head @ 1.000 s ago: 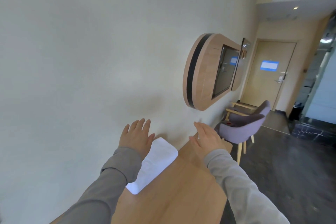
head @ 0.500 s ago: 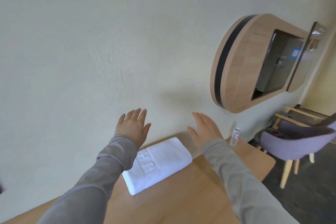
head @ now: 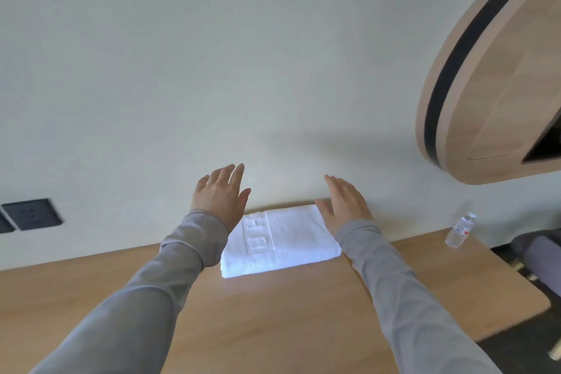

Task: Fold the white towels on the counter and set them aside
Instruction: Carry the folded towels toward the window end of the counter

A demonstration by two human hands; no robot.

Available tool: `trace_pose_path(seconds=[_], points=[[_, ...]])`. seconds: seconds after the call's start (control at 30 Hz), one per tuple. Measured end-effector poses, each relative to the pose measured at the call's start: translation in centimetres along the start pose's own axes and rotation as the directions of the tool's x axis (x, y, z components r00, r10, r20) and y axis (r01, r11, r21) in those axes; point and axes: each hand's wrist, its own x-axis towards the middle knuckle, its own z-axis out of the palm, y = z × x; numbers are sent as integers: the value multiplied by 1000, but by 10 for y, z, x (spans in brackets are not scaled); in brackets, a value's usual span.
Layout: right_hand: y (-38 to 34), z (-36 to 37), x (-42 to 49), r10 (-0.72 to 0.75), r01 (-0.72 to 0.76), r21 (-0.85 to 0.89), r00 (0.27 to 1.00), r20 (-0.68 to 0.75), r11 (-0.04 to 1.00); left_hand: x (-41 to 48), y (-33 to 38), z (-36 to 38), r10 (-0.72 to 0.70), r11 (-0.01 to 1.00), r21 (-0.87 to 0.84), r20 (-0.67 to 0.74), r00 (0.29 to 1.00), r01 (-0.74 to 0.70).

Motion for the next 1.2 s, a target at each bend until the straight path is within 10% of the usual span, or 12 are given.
trace_pose_path(seconds=[0.4,0.5,0.63,0.8,0.97,1.2], points=[[38,93,46,99,-116,200,991,94,973,13,5,98,-185,931,-282,178,966,230],[55,128,41,277,-359,410,928,248,838,-2,14,133,-365,685,-498,397,842,532],[83,187,37,437,-654,460,750,496,601,-20,18,182,-512,105,-477,726,458,873],[109,240,39,472,-889,419,453,756,183,-44,27,228,-457,-524,-347,885,87,777],[129,265,50,441,-870,404,256,860,-283,-47,39,260,-317,-771,-285,947,44,570],[129,272,70,402,-594,493,289,869,-636,-27,56,280,-290,-916,-296,955,64,271]])
